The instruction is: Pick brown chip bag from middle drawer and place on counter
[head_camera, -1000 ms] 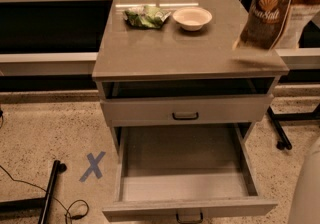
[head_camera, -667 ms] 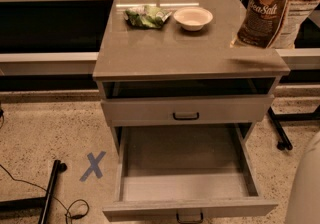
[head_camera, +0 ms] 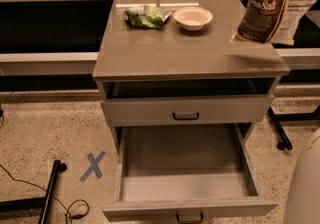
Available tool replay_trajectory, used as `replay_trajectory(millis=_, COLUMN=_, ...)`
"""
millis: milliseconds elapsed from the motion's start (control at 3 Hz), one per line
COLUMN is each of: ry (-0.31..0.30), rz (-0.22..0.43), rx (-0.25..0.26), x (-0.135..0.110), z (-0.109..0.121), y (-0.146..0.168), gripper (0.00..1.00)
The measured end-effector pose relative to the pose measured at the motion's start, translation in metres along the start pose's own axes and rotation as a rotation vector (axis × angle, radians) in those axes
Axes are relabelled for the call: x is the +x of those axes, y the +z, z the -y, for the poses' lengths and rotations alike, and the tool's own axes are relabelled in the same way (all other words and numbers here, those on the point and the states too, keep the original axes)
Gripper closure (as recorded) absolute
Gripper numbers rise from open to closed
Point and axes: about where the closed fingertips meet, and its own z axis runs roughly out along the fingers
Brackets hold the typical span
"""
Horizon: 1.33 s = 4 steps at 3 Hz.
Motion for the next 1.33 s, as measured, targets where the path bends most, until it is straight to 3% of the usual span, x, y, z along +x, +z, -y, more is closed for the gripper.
replay_trajectory(millis=667, ry=-0.087, rz=0.039, rx=0.215, x=0.023, z=0.053, y=0.015, gripper=1.00)
replay_trajectory(millis=1000, ry=-0.123, rz=0.069, rx=0.287, x=0.026, z=0.072, y=0.034, gripper=1.00)
replay_trajectory(millis=1333, ry=-0.146, rz=0.097, rx=0.316, x=0.022, z=0.081, y=0.061, gripper=1.00)
